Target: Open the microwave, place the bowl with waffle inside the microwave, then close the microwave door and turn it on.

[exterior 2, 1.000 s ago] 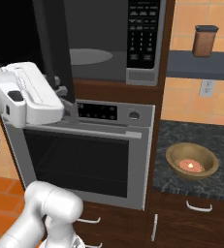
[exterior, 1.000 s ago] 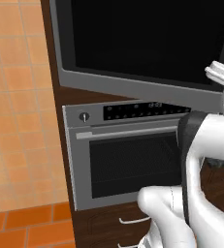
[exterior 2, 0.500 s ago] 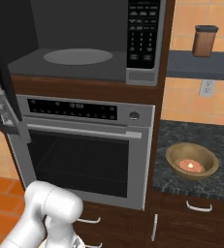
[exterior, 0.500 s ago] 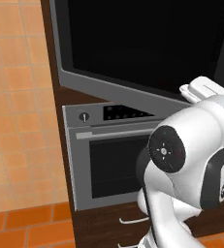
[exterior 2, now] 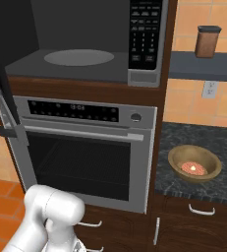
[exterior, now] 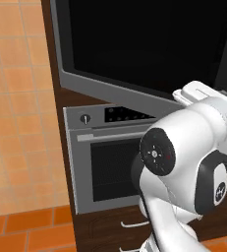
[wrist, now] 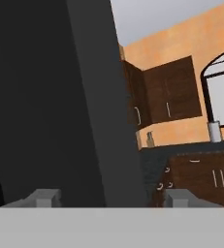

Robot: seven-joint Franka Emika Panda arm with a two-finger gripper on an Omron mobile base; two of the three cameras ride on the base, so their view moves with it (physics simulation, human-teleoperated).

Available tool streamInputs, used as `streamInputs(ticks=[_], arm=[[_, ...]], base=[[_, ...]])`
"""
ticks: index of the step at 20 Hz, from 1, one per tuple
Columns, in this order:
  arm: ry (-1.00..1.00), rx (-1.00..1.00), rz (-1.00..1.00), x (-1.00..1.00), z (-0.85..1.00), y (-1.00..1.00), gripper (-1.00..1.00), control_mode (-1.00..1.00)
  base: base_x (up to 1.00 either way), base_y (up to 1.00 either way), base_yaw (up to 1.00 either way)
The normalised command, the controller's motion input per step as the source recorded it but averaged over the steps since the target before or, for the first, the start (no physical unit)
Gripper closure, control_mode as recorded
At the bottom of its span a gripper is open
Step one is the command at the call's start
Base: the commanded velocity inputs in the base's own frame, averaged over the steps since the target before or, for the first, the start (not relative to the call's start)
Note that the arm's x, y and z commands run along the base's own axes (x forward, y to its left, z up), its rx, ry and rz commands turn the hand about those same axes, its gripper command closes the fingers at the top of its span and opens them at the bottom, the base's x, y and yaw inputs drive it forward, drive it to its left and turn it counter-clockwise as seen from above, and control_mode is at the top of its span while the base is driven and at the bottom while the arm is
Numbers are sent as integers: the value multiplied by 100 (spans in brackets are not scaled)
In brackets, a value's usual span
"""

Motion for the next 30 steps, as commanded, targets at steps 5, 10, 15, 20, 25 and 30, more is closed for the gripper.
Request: streamInputs(ticks=[5, 10, 15, 20, 25, 30], arm=[[23, -3, 0, -9, 41, 17, -100, -100], [9, -5, 0, -81, 10, 19, -100, -100], [2, -1, 4, -61, 22, -16, -100, -100], [0, 20, 38, 7, -3, -97, -100, -100], [0, 26, 33, 5, -22, -100, -100, -100], [4, 15, 84, 13, -53, -21, -100, -100]], base=[[0, 0, 0], [0, 0, 0], [0, 0, 0], [0, 0, 0], [0, 0, 0], [0, 0, 0]])
